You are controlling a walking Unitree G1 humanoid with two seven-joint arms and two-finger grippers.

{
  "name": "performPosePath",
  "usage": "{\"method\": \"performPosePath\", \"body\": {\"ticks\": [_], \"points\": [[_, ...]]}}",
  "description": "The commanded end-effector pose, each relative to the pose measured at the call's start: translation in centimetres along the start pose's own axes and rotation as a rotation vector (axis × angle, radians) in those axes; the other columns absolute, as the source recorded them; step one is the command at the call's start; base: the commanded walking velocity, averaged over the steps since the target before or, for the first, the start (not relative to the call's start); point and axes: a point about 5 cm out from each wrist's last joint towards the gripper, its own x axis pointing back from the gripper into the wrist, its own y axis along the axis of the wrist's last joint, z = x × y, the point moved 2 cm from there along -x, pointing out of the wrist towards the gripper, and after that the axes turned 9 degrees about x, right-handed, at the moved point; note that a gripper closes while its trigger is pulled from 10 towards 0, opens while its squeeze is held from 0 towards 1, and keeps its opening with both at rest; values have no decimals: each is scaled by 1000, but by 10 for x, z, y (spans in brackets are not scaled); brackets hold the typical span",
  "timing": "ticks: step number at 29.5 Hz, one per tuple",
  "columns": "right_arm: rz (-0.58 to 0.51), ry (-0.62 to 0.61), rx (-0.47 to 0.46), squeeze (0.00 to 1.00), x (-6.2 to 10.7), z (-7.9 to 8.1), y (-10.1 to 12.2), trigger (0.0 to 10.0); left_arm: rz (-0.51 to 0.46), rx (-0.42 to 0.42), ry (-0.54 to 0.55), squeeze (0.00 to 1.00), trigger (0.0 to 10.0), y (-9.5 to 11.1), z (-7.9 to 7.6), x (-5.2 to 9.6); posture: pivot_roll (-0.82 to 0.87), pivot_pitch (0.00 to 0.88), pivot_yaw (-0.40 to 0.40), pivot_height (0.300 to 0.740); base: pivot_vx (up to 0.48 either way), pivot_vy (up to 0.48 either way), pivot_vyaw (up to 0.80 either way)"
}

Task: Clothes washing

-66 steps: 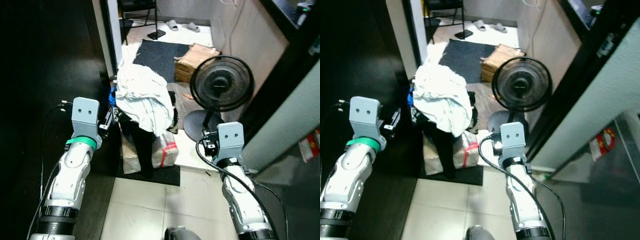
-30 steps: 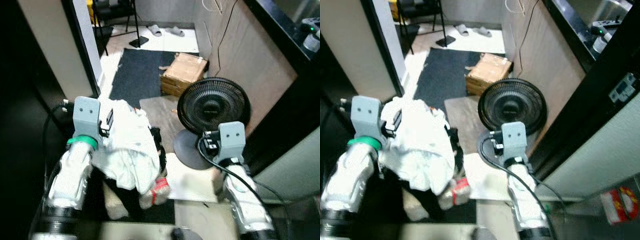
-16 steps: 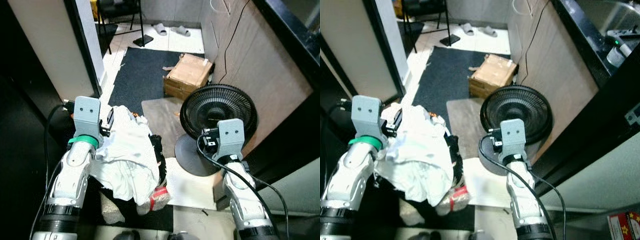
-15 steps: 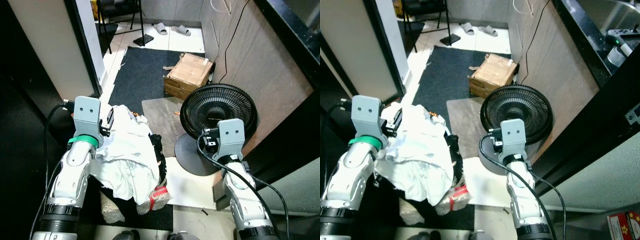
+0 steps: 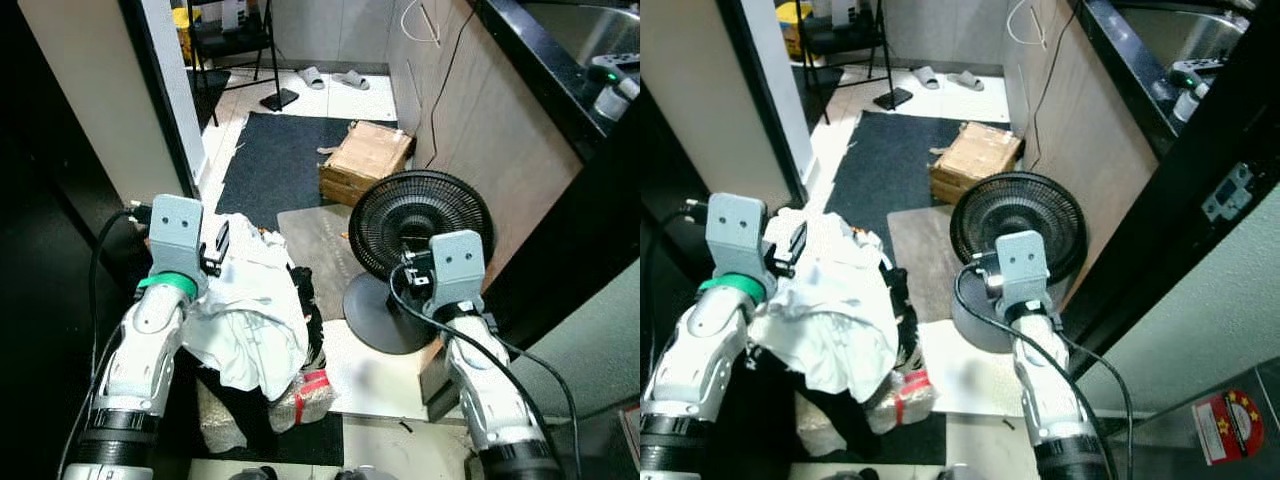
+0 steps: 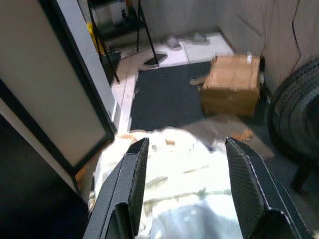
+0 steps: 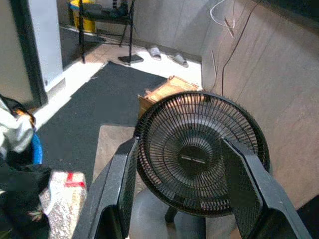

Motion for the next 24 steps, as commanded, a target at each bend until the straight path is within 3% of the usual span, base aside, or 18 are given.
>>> {"method": "performPosePath", "body": {"ticks": [1, 5, 10, 17, 24], "points": [[57, -27, 20, 0, 0, -7, -13, 10000, 111, -44, -4, 0, 10000, -20, 6, 2, -60, 56, 45, 740, 0, 0, 0], [85, -40, 48, 0, -4, -11, -19, 10000, 172, -51, 28, 0, 10000, -32, 16, 1, -53, 74, 44, 740, 0, 0, 0], [89, -50, 58, 0, -11, -16, -17, 10000, 210, -39, 37, 0, 10000, -38, 19, -5, -52, 107, 35, 740, 0, 0, 0], [84, -58, 66, 0, -16, -22, -16, 10000, 228, -44, -17, 0, 10000, -37, 3, -22, -57, 149, 35, 740, 0, 0, 0], [106, -64, 66, 0, -5, -19, -25, 10000, 266, -56, -86, 0, 10000, -36, -17, -39, -77, 193, 53, 740, 0, 0, 0]]}}
